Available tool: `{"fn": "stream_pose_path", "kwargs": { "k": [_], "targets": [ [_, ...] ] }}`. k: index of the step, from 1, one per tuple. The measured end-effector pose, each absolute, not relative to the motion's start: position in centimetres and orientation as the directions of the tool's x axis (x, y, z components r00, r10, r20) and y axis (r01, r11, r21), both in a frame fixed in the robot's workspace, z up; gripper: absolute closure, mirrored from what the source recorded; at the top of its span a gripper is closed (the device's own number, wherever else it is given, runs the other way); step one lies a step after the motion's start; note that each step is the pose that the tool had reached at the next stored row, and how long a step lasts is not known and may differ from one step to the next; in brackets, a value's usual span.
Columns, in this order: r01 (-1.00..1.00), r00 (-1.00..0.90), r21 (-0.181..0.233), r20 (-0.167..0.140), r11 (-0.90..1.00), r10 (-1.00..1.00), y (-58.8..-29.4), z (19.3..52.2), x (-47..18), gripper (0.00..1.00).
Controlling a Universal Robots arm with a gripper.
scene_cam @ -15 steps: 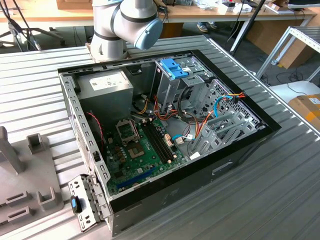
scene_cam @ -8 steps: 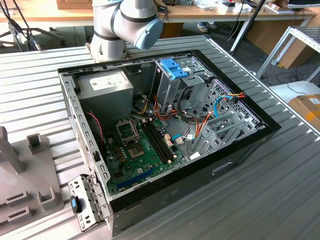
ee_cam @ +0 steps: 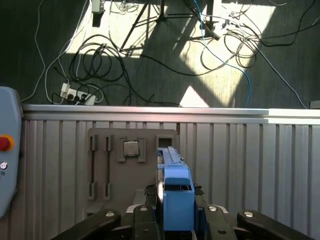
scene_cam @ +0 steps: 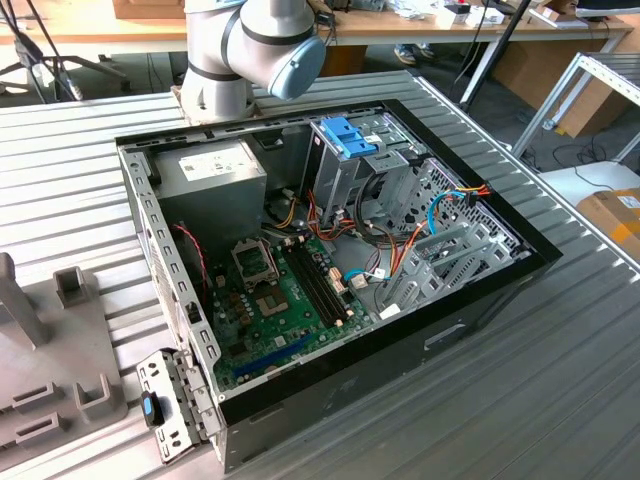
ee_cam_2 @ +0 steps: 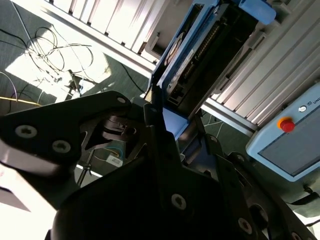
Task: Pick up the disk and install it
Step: 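Pick up the disk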
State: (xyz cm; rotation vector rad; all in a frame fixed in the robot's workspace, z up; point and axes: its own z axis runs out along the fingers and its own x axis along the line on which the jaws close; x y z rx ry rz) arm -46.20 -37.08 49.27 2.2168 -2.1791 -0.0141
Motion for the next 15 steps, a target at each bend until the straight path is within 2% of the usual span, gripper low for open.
{"fn": "stream_pose_path", "kwargs": {
  "k": [15],
  "targets": [
    [-0.999, 0.017, 0.03, 0.017, -0.017, -1.0, -37.1, 53.2, -46.2, 0.64]
  ]
}}
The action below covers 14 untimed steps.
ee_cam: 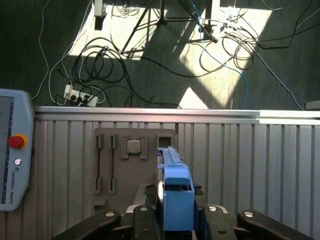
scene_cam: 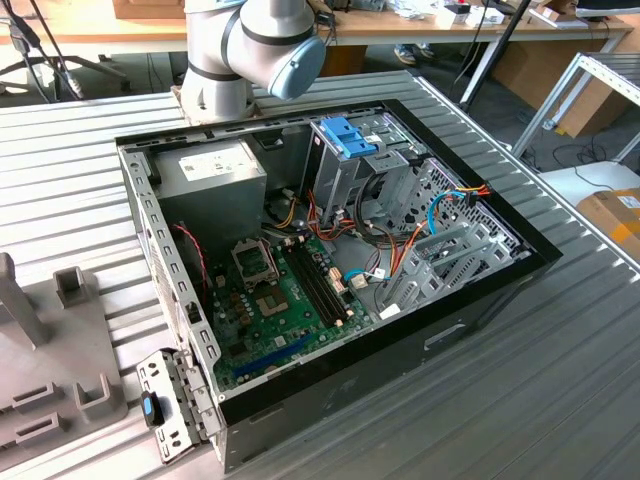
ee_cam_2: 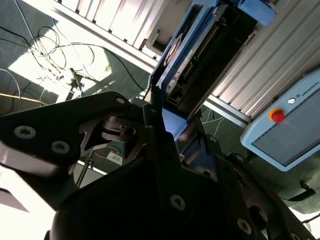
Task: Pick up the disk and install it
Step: 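Pick up the disk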
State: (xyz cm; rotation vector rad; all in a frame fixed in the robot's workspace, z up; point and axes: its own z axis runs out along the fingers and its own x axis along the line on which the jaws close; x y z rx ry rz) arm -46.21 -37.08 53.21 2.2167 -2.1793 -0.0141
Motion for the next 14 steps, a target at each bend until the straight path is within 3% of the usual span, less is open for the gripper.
{"fn": "stream_pose_path", "kwargs": {
  "k": [14],
  "targets": [
    [-0.999, 0.018, 0.03, 0.016, -0.017, -1.0, -37.1, 53.2, -44.1, 0.64]
  ]
}}
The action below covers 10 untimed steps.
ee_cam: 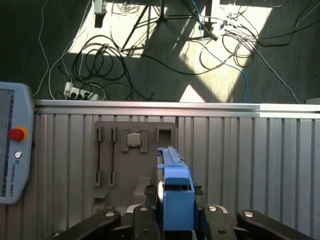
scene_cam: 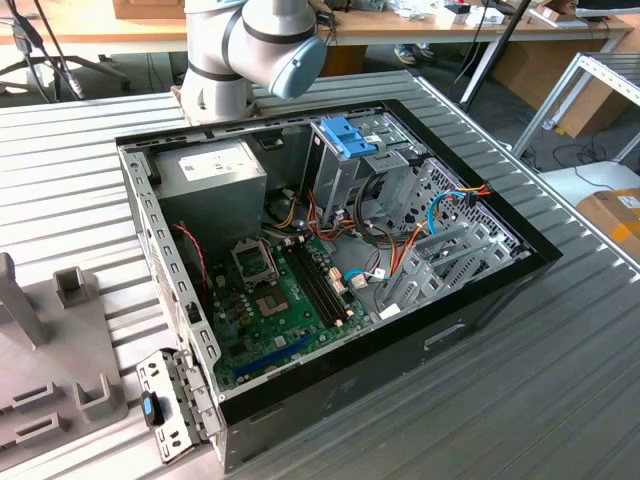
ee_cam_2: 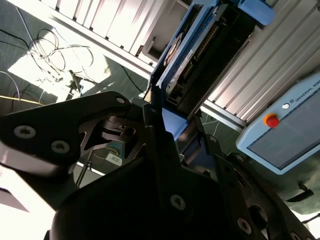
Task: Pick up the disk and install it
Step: 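Pick up the disk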
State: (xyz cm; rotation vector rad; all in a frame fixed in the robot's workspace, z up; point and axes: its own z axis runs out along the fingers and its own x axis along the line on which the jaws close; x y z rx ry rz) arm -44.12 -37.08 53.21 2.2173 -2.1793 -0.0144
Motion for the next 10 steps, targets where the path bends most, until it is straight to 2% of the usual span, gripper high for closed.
{"fn": "stream_pose_path", "kwargs": {
  "k": [10],
  "targets": [
    [-0.999, 0.018, 0.03, 0.016, -0.018, -1.0, -37.1, 53.2, -40.5, 0.64]
  ]
}}
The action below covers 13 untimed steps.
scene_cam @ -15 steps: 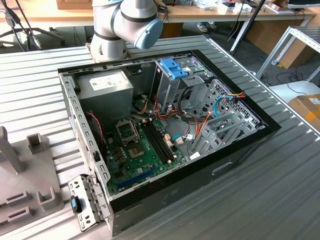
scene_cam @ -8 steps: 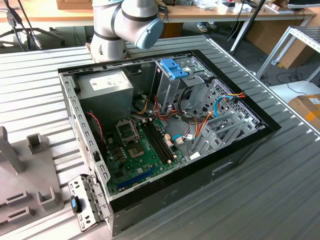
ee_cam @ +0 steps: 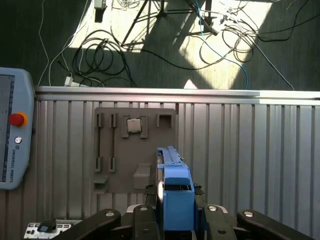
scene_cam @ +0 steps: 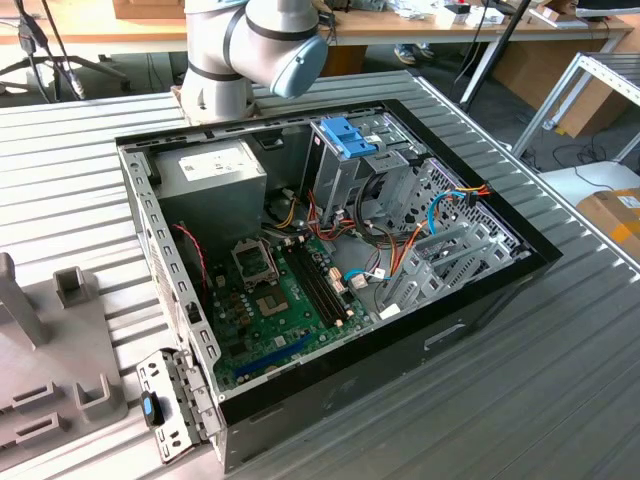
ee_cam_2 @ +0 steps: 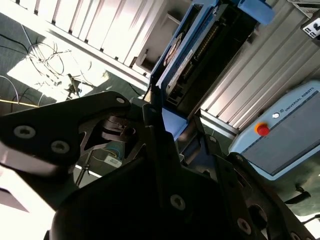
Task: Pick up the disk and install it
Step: 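Pick up the disk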
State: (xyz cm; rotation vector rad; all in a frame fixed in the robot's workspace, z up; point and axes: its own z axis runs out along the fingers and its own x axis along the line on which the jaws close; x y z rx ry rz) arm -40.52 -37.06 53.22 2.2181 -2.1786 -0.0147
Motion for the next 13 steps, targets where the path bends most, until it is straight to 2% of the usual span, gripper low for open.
{"fn": "stream_pose_path", "kwargs": {
  "k": [13],
  "targets": [
    [-0.999, 0.02, 0.03, 0.016, -0.019, -1.0, -37.0, 53.2, -30.5, 0.64]
  ]
}}
